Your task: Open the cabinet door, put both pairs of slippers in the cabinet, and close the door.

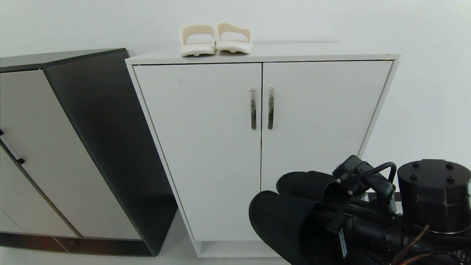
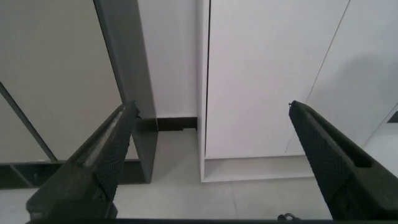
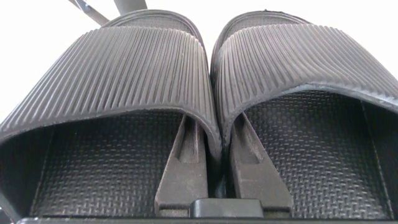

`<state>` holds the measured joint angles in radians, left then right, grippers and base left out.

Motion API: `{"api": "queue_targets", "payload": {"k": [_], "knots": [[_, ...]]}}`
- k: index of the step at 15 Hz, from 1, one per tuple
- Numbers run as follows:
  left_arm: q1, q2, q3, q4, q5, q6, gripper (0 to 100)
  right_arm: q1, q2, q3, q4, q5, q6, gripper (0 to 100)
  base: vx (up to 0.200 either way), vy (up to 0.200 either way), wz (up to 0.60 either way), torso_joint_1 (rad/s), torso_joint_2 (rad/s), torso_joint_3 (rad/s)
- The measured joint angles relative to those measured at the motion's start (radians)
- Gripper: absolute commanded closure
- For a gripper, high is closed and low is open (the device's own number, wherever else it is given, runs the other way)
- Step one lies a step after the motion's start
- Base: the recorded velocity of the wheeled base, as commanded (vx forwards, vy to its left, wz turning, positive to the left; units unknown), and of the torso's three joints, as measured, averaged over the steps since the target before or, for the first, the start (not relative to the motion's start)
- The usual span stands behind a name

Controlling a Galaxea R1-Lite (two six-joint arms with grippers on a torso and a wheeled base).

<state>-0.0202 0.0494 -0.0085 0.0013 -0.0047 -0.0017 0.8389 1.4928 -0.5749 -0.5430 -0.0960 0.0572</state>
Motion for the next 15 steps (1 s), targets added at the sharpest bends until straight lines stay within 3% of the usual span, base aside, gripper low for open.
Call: {"api": "queue_targets", "payload": {"k": [3,4,7,9,11,15], "knots": [[-0.012,0.098,-0.094,-0.005,-0.027,-0.042,0,-0.001,0.001,0.001,0.000,0.000,-0.001,100,0.000,0.000,0.00,0.000,0.00,0.000],[-0.017,0.174,-0.146,-0.006,-0.073,-0.048,0,-0.001,0.002,0.001,0.000,0.000,-0.001,100,0.000,0.000,0.00,0.000,0.00,0.000],[-0.026,0.373,-0.213,-0.081,-0.159,-0.039,0,-0.002,0.001,0.001,-0.001,0.000,0.000,100,0.000,0.000,0.00,0.000,0.00,0.000],[-0.053,0.590,-0.265,-0.241,-0.304,-0.032,0,-0.004,0.001,0.000,-0.001,0.000,0.001,100,0.000,0.000,0.00,0.000,0.00,0.000],[-0.103,0.780,-0.334,-0.364,-0.383,-0.030,0,-0.006,0.001,0.000,-0.001,0.001,0.000,100,0.000,0.000,0.00,0.000,0.00,0.000],[-0.269,1.089,-0.500,-0.529,-0.411,-0.040,0,-0.006,0.004,0.000,-0.001,0.002,-0.001,100,0.000,0.000,0.00,0.000,0.00,0.000]]}}
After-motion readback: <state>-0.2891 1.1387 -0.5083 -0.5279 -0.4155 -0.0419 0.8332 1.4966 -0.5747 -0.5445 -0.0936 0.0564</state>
